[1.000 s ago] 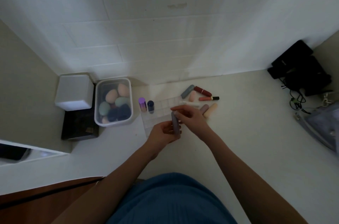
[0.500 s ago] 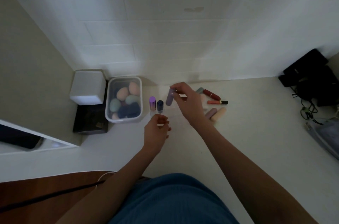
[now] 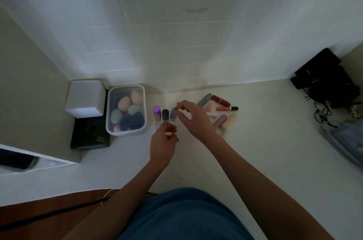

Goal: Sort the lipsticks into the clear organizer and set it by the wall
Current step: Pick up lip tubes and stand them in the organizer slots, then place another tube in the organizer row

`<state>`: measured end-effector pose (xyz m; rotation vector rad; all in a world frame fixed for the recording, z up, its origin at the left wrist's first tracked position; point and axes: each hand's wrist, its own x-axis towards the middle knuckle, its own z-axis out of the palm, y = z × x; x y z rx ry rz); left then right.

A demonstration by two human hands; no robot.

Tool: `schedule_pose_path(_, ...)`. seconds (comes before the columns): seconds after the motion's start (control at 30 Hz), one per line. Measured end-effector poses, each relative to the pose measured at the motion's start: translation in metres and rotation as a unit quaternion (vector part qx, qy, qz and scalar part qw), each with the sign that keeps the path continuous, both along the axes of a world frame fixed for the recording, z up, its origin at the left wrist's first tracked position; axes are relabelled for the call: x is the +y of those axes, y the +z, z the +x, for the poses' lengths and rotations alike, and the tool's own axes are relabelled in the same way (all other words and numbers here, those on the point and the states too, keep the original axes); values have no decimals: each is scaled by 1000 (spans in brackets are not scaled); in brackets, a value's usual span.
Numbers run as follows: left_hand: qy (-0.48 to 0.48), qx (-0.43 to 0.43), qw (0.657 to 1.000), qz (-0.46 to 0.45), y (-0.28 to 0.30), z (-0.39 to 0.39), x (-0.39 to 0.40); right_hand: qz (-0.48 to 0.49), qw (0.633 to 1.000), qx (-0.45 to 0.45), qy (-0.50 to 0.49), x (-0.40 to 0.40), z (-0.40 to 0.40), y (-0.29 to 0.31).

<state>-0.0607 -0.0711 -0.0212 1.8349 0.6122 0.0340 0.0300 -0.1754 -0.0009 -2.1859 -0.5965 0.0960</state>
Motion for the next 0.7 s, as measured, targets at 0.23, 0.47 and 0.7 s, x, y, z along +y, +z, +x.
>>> schedule_pose_path(0.23, -113, 7, 985, 127, -3, 4, -8, 33, 961, 39, -273, -83, 17, -14)
schedule_pose_path(0.47, -128, 14, 977, 170, -5, 5, -9, -107, 975, 39, -188, -100, 70, -15)
schedule_pose_path(0.7, -129, 30, 981, 141, -7, 6, -8, -337, 940, -46, -18, -78, 122, -11)
